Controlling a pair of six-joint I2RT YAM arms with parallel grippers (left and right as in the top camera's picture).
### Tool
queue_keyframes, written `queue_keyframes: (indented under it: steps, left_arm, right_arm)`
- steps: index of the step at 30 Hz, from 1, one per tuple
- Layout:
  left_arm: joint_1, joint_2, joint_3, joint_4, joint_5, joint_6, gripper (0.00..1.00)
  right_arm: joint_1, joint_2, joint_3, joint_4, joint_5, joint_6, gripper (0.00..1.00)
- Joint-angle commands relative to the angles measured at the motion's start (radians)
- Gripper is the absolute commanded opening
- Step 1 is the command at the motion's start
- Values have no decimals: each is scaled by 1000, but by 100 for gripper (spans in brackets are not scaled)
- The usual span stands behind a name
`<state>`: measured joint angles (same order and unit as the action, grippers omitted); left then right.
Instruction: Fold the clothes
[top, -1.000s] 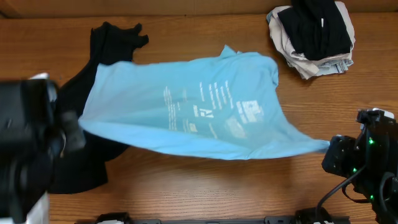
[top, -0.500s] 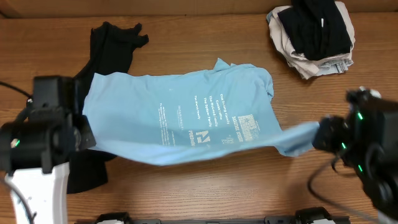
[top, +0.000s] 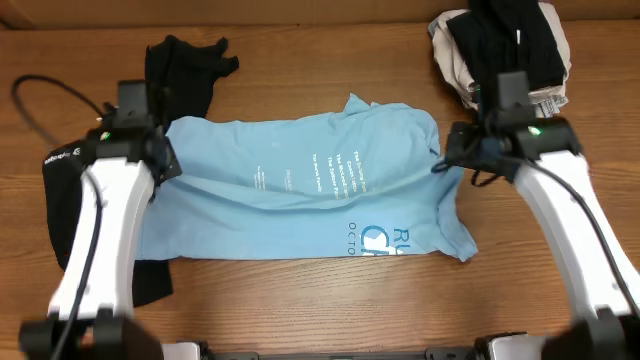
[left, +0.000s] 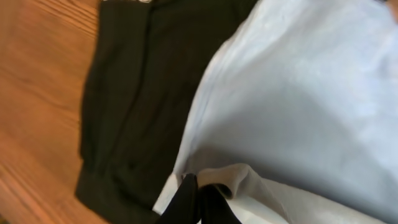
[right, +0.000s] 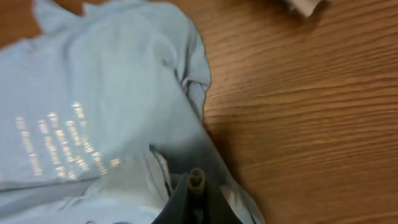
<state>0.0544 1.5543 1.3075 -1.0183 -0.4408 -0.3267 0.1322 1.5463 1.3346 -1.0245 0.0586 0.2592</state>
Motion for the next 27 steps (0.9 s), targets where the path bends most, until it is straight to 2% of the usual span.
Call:
queue_keyframes:
  steps: [1, 5, 6, 8, 9, 10, 11, 13, 16, 20, 24, 27]
  left_arm:
    - [12, 126, -15, 30, -39, -10, 4]
    - [39, 250, -15, 44, -38, -10, 4]
    - [45, 271, -15, 47, -38, -10, 4]
    - [59, 310, -15, 58, -38, -10, 7]
    - [65, 326, -15, 66, -38, -10, 15]
    - [71, 337, -15, 76, -38, -10, 31]
    - [76, 338, -15, 83, -38, -10, 41]
    - [82, 335, -6, 99, -34, -9, 69]
    - [85, 335, 55, 80, 13, 52, 83]
    - [85, 335, 209, 39, 142, 212, 99]
    - [87, 335, 299, 142, 237, 361, 100]
    - [95, 346, 298, 255, 310, 409, 99]
  right_arm:
    - [-4, 96, 0, 18, 3, -24, 4]
    - [-4, 191, 0, 35, 3, -24, 4]
    - [-4, 210, 0, 42, 3, -25, 7]
    - [-4, 235, 0, 53, 3, -28, 31]
    - [-4, 243, 0, 60, 3, -28, 41]
    - [-4, 245, 0, 69, 2, -29, 55]
    - [-4, 245, 0, 76, 2, -28, 62]
    - [-4, 240, 23, 72, -25, -37, 71]
    - [-4, 235, 86, 39, -98, -80, 76]
    - [-3, 234, 229, -41, -148, -130, 79]
    - [-2, 234, 351, -93, -151, -137, 79]
    - [-2, 234, 369, -98, -150, -138, 79]
